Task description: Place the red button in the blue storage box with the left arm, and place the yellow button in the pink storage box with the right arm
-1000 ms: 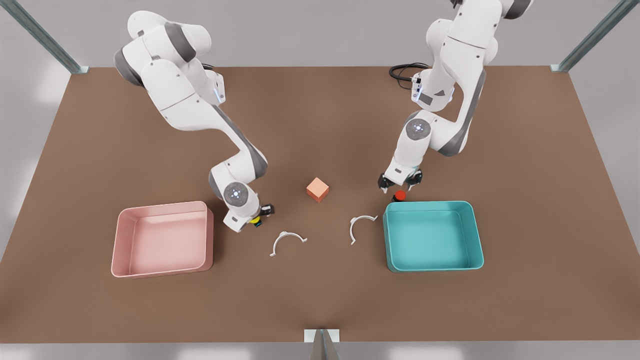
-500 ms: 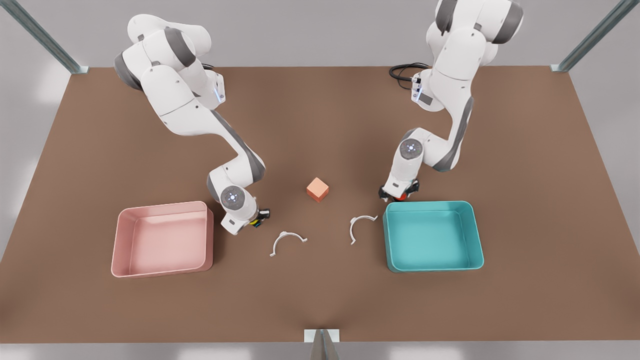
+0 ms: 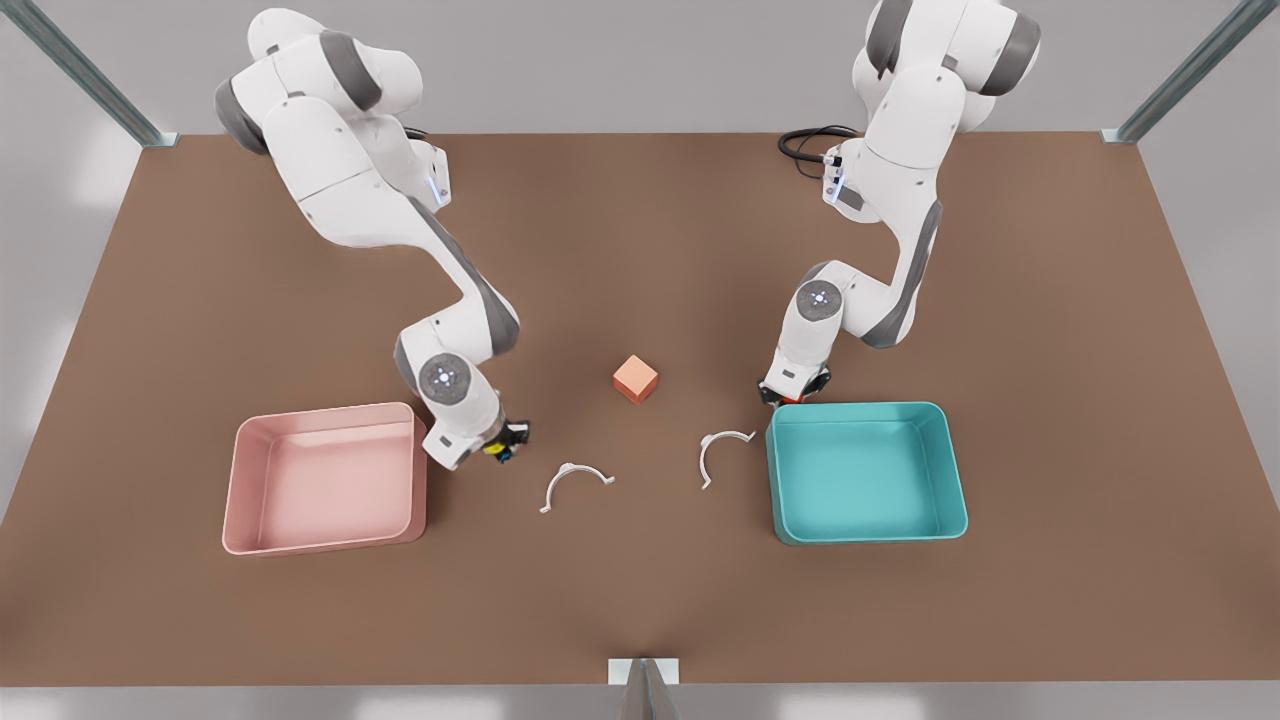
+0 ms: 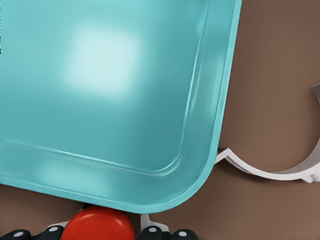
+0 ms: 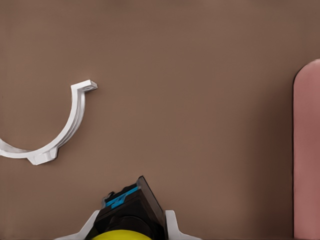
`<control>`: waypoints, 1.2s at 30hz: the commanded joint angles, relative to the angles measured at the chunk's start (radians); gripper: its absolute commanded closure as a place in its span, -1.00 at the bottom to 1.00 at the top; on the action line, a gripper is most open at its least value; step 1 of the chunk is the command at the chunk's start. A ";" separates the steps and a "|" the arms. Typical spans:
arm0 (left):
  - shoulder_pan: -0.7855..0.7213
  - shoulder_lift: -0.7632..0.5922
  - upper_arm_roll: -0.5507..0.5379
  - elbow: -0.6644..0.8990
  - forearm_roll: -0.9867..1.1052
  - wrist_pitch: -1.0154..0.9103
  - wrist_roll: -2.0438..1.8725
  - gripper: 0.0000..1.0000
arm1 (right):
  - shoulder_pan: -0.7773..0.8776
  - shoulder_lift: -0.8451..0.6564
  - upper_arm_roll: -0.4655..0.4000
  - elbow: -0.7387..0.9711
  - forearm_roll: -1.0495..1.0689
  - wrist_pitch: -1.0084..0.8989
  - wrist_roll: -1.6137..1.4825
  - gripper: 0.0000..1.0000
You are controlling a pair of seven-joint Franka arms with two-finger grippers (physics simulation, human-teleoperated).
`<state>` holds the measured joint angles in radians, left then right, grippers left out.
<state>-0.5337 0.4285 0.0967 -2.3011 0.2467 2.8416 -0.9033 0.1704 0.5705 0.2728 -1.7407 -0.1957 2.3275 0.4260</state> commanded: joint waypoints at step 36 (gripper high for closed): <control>0.274 -0.043 -0.003 0.753 -0.262 -0.918 0.650 -1.00 | -0.244 -0.452 -0.084 0.234 0.127 -0.623 -0.355 -1.00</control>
<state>-0.2579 0.4127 0.0922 -1.5557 0.0213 2.0902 -0.5965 -0.0712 0.1554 0.1885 -1.4593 -0.0706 1.6807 0.0623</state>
